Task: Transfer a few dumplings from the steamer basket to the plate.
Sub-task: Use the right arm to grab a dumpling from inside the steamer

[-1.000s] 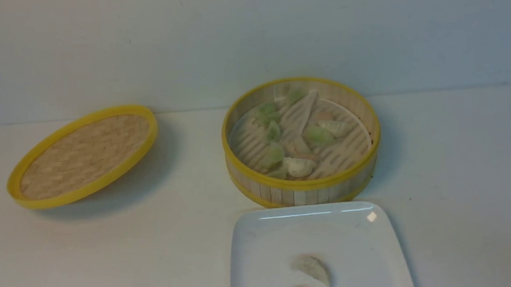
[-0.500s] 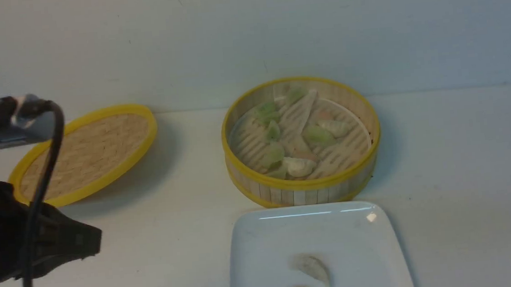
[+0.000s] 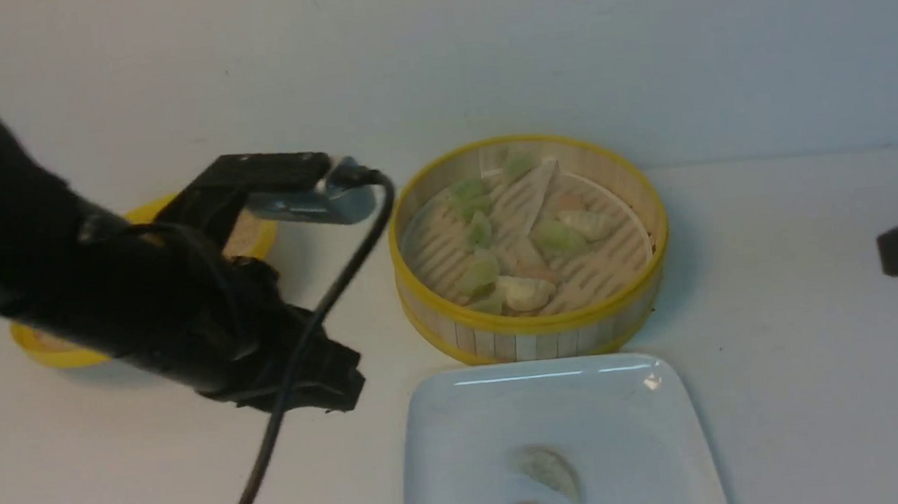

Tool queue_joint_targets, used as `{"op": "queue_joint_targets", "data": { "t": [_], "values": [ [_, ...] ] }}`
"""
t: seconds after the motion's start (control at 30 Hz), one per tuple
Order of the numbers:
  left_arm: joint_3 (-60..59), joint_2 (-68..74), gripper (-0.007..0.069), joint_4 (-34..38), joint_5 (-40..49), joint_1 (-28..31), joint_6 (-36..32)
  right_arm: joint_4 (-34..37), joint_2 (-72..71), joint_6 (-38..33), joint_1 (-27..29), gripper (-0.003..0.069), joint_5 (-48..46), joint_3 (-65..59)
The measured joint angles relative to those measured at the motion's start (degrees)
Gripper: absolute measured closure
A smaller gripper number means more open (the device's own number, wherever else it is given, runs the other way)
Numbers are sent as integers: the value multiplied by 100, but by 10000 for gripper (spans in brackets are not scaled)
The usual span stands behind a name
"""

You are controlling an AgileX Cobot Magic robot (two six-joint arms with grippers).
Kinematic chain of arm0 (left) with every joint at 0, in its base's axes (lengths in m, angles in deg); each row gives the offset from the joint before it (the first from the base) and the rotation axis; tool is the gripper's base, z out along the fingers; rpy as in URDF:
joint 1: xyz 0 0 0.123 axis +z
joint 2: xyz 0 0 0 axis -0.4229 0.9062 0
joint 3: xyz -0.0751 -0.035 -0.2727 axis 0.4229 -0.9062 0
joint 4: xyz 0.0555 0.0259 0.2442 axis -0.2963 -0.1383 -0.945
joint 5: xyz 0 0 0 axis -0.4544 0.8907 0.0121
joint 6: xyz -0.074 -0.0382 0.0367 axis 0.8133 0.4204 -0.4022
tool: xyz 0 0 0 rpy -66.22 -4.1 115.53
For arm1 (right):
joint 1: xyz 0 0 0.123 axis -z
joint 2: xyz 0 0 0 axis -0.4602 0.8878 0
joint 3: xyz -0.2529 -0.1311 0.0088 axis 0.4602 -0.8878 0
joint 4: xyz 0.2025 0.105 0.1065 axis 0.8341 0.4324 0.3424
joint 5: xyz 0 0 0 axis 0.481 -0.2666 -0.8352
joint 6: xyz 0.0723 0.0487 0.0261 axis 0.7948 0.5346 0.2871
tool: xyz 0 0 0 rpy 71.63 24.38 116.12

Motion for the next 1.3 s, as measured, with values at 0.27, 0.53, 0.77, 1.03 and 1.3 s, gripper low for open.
{"op": "queue_joint_targets", "data": {
  "t": [0.27,0.53,0.77,1.03,1.3],
  "values": [
    [909,985,631,-145,269,-596,226,-516,2555,-62,-895,670,-880,1843],
    [978,1100,631,-415,716,-601,221,-1735,4609,42,-1536,666,-927,3736],
    [983,982,631,-721,1210,-601,172,-2057,5723,63,-1545,655,-379,4862],
    [983,814,631,-833,1225,-601,155,-2240,6745,-214,-1545,498,677,5403],
    [983,779,631,-932,1297,-601,155,-2541,7271,-200,-1545,279,1041,5520]
  ]
}}
